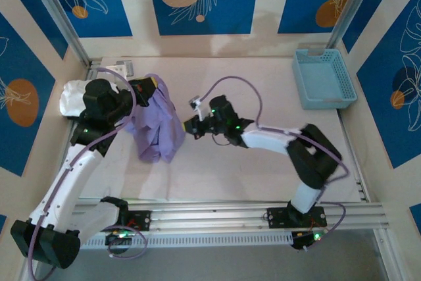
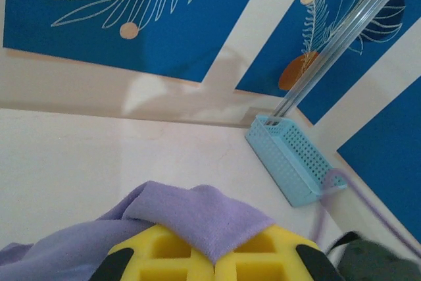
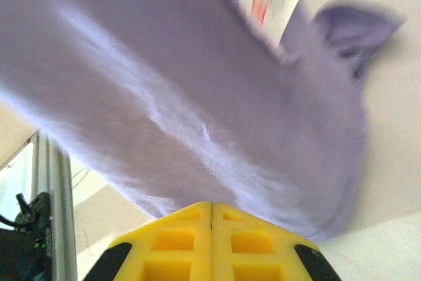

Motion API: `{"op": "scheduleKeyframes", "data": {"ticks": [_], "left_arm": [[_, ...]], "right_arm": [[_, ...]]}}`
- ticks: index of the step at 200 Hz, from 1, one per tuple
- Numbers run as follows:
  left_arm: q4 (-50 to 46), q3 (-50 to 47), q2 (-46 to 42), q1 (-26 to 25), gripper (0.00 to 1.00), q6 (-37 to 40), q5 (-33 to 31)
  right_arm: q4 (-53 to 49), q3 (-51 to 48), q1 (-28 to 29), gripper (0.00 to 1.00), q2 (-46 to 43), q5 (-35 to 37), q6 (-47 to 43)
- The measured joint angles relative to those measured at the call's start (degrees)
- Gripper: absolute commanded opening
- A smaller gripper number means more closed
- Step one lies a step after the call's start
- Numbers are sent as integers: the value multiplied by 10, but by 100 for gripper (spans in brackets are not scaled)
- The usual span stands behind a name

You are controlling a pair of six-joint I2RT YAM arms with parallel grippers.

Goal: Fold the inside-out t-shirt

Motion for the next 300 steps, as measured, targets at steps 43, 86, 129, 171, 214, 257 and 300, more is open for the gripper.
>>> {"op": "scheduleKeyframes", "data": {"ticks": [43,86,129,171,214,257,300], "left_arm": [[3,33,-3,-14,0,-23,9],[14,51,10,-49,0,-33,13],[12,68,37,-80,0,-31,12],[9,76,40,-87,0,-27,11],[9,76,40,-89,0,-25,7],[9,76,40,-89,0,-16,5],[0,77,40,-90,0,-6,-12]], "right_arm": [[-75,13,-24,16,-210,85,-76],[-36,-42,53,74,-200,106,-106],[25,-114,131,75,-66,230,-110],[86,-163,120,67,-58,338,-135],[106,-207,91,66,-108,341,-161],[117,-198,49,44,-83,308,-173],[96,-158,28,0,-57,307,-192]]}}
